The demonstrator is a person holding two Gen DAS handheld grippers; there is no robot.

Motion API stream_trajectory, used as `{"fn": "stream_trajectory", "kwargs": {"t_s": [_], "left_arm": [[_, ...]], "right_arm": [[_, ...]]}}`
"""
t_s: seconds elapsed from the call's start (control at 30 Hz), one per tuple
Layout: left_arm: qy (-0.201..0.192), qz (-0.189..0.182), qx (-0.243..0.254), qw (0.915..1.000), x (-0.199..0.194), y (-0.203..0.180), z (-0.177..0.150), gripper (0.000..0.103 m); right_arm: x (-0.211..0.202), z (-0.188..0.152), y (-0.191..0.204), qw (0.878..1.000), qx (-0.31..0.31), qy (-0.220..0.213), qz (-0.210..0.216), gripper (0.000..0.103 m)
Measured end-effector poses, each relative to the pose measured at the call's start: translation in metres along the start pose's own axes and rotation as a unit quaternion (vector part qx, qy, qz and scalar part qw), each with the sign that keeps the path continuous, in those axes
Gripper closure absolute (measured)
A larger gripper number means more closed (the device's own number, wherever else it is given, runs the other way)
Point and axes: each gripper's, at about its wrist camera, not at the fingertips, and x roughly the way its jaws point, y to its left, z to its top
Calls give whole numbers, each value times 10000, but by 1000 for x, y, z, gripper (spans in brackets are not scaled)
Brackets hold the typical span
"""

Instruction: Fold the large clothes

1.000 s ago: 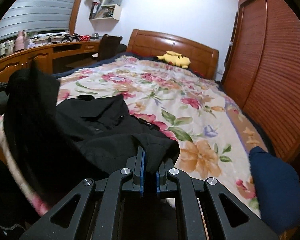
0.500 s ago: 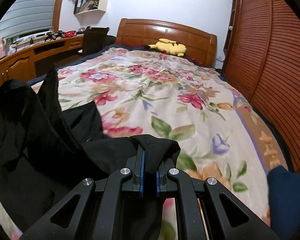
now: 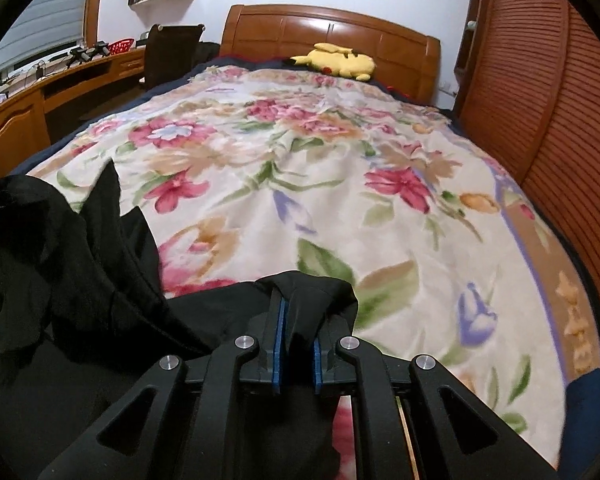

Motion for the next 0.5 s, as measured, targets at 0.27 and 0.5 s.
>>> {"fn": "stream_trajectory", "kwargs": {"t_s": [0.27, 0.5], "left_arm": [[-131, -240, 47, 9996, -25, -1, -11, 61], [-70, -748, -88, 9971, -47, -8, -31, 25]], "right_arm": [[-7, 3, -6, 9998, 100, -32, -178, 45], [-8, -12, -9, 9997, 62, 228, -65, 40]]}}
